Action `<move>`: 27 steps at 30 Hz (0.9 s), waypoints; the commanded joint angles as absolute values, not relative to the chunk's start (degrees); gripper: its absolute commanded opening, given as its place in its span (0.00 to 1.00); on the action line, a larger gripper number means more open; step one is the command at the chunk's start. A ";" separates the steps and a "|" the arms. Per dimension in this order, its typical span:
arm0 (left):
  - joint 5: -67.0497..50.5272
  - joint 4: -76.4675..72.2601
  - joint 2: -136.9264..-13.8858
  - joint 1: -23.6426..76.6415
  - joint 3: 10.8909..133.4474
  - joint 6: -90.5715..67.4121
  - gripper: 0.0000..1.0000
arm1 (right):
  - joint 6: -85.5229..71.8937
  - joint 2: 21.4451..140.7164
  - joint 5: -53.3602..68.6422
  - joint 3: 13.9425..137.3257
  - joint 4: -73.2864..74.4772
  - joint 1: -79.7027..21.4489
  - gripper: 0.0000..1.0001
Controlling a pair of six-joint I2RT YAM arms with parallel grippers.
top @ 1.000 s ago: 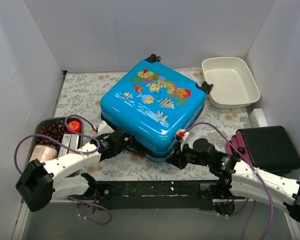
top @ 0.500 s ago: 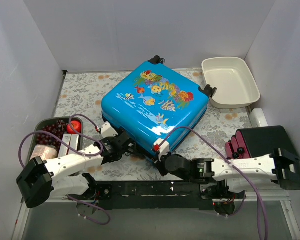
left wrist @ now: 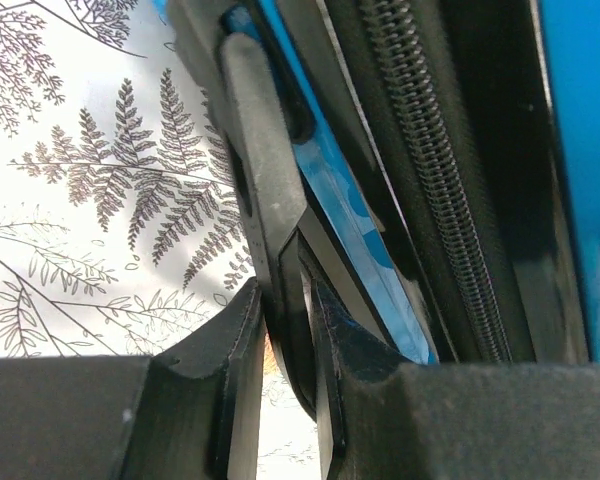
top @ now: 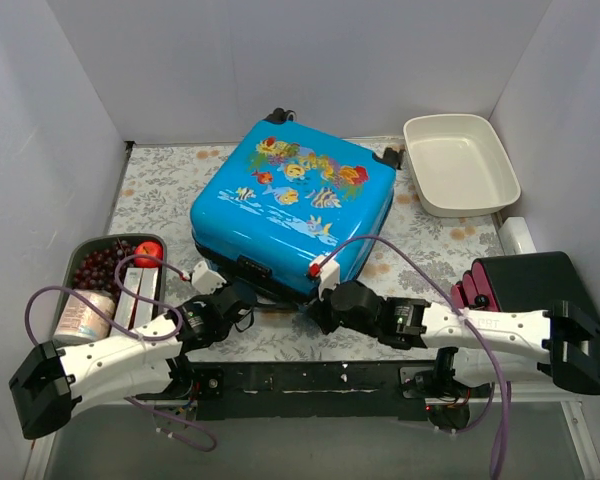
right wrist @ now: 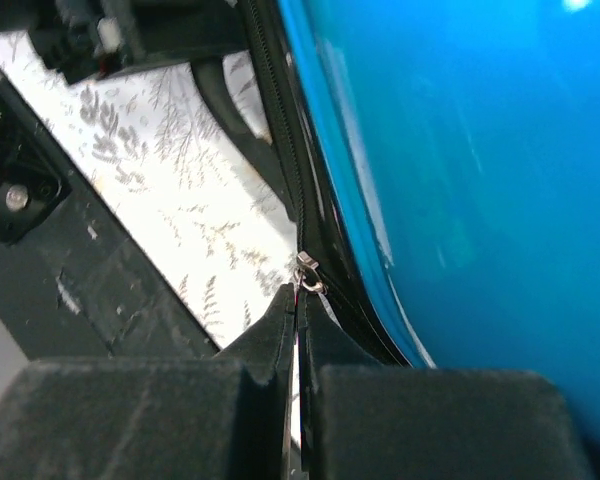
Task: Open, take out, and arrange the luggage
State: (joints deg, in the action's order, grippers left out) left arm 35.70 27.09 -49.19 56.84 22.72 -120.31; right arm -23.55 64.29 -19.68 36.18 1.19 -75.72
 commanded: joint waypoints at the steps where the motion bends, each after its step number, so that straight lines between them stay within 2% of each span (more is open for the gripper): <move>1: 21.35 35.69 -51.93 64.85 22.49 -139.66 0.00 | -24.53 68.73 -17.85 37.35 -12.04 -63.11 0.01; 4: 22.67 33.67 -56.68 69.06 25.03 -140.18 0.00 | -22.86 68.82 -14.51 37.35 -11.26 -59.68 0.01; 10: 26.71 29.54 -68.36 79.34 31.98 -141.59 0.00 | -20.39 63.56 -17.05 34.20 -7.83 -56.61 0.01; 17: 30.14 26.02 -83.66 81.21 47.97 -133.78 0.00 | -13.45 62.66 -2.57 32.07 -14.68 -54.23 0.01; 21: 28.66 23.03 -86.92 81.47 52.55 -130.70 0.00 | -13.35 63.28 -5.70 31.73 -13.28 -53.88 0.01; 22: 28.39 23.03 -87.27 81.56 52.91 -129.82 0.22 | -13.71 62.93 -6.23 31.73 -12.58 -53.62 0.01; 24: 28.30 24.25 -86.75 81.65 52.82 -129.55 0.50 | -14.85 62.14 -6.50 30.86 -10.65 -52.30 0.01; 26: 28.82 25.83 -85.00 82.18 50.90 -129.81 0.85 | -15.47 60.74 -6.59 30.15 -9.50 -50.55 0.01; 27: 29.00 26.62 -82.47 82.35 49.93 -129.73 0.91 | -16.60 60.12 -6.85 29.62 -8.19 -49.75 0.01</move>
